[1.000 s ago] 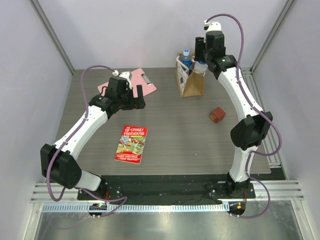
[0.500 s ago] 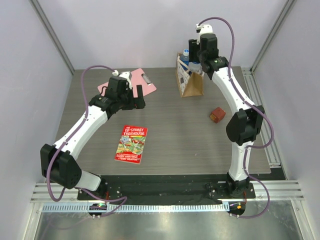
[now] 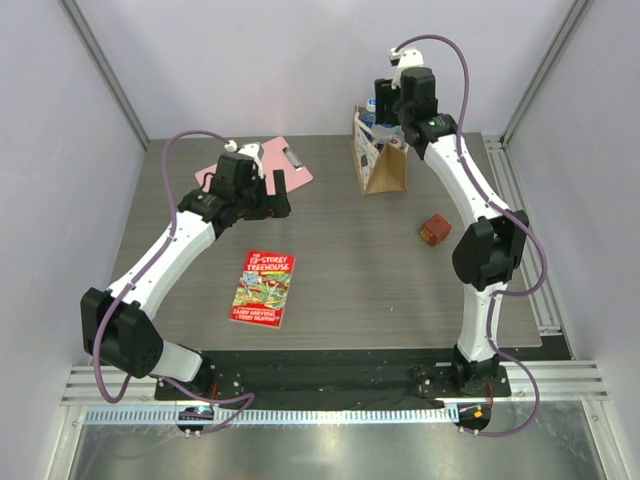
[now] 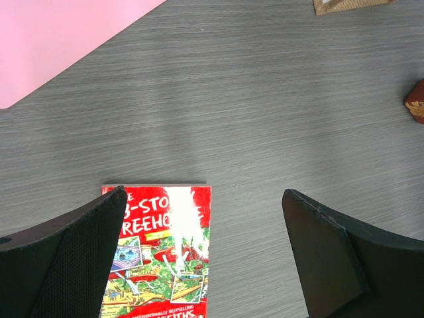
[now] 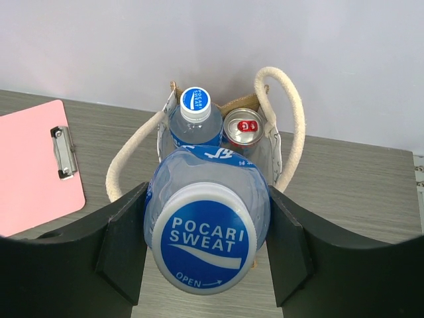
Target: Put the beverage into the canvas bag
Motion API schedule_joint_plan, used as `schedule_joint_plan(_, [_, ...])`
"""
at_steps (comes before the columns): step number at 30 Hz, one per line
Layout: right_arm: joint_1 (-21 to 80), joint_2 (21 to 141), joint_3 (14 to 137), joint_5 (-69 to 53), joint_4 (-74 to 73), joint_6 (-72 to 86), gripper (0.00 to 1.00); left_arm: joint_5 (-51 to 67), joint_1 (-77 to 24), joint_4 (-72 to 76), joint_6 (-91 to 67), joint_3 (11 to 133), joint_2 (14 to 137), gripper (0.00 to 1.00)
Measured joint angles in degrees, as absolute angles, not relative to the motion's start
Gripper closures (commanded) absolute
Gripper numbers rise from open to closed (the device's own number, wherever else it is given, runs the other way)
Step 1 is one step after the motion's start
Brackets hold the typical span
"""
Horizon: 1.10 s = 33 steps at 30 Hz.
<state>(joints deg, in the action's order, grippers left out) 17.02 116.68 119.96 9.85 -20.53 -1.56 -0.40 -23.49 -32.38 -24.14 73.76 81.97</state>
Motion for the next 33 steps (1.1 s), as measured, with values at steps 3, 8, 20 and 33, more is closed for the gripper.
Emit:
schedule_joint_plan(3, [17.0, 116.7, 120.0, 9.4, -20.4, -1.9, 0.99, -0.4, -23.5, -32.4, -24.1, 73.8, 82.0, 0.00])
schedule_joint_plan(8, [17.0, 118.0, 120.0, 8.3, -18.9, -2.7, 0.99, -0.4, -23.5, -32.4, -24.1, 73.8, 82.0, 0.00])
schedule_joint_plan(20, [17.0, 121.6, 120.3, 6.3, -21.8, -1.3, 0.99, -0.4, -23.5, -32.4, -24.2, 73.8, 82.0, 0.00])
schedule_joint_plan(33, [17.0, 122.8, 121.4, 6.7, -25.3, -0.6, 0.87, 0.3, -23.2, -32.4, -24.9, 73.8, 82.0, 0.00])
